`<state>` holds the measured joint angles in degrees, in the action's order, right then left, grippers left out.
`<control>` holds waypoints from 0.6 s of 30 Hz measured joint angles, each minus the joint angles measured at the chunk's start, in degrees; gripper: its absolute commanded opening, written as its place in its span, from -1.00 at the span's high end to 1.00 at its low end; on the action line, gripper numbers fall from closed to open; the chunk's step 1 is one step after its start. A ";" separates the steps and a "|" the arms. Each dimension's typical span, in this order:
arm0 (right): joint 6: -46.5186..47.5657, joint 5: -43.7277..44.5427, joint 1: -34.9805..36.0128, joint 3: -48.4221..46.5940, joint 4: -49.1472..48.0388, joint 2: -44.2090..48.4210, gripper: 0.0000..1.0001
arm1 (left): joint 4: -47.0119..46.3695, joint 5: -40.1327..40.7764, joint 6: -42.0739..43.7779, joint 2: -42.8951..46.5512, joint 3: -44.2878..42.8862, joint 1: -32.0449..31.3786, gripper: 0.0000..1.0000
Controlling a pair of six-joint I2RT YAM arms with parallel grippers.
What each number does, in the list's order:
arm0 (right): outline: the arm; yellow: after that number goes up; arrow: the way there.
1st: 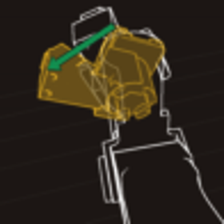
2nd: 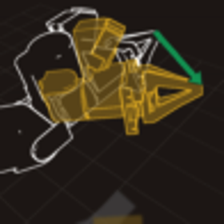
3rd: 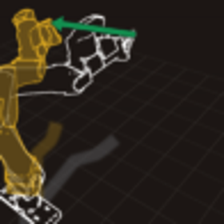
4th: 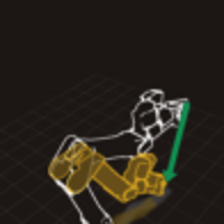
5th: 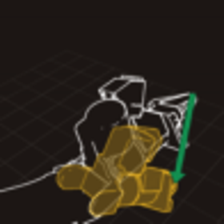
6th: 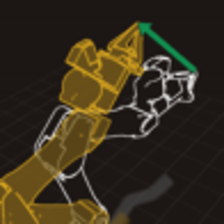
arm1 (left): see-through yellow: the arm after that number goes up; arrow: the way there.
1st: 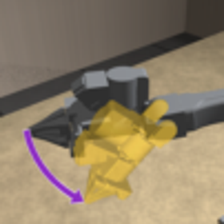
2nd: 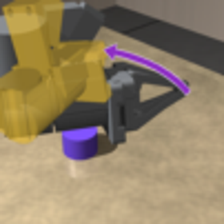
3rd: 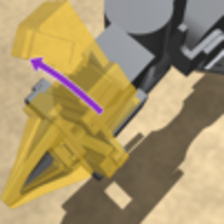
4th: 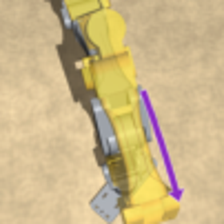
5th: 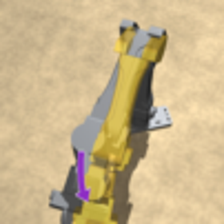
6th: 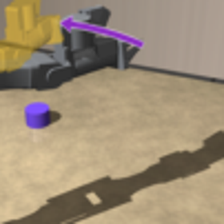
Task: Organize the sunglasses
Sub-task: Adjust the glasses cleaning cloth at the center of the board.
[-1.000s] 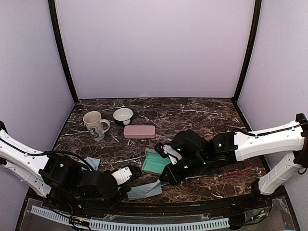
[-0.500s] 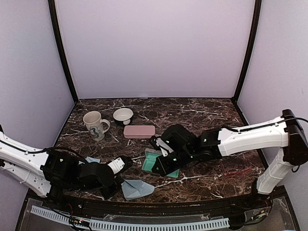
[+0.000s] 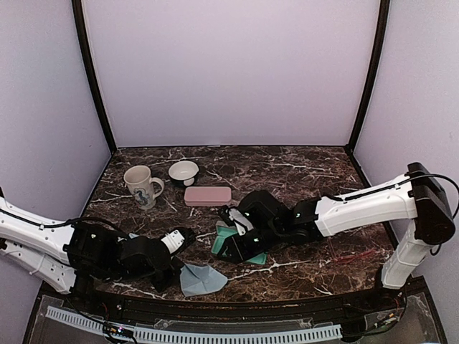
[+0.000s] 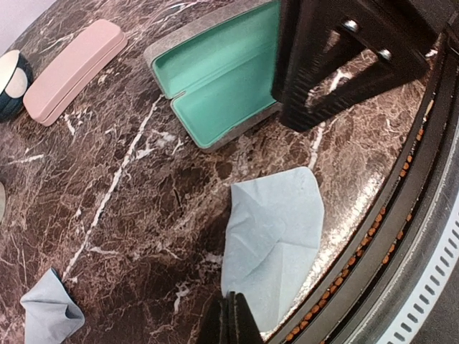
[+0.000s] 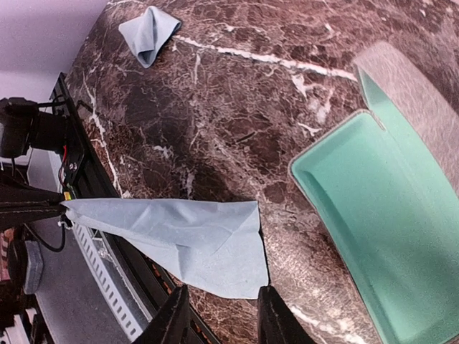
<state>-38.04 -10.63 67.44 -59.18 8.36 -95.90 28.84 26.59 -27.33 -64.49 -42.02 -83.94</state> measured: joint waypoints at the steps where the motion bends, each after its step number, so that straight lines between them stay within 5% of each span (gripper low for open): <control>1: -0.42 -0.26 0.00 0.66 -0.66 -0.15 0.27 | -0.44 -0.11 -0.28 0.00 0.46 0.57 1.00; 18: -1.25 -2.38 0.68 2.51 -3.65 -9.14 0.26 | -7.28 -3.65 -0.74 3.48 4.72 15.76 1.00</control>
<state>-39.29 -13.02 68.12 -56.66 4.71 -105.03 21.56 22.94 -28.08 -61.01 -37.30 -68.18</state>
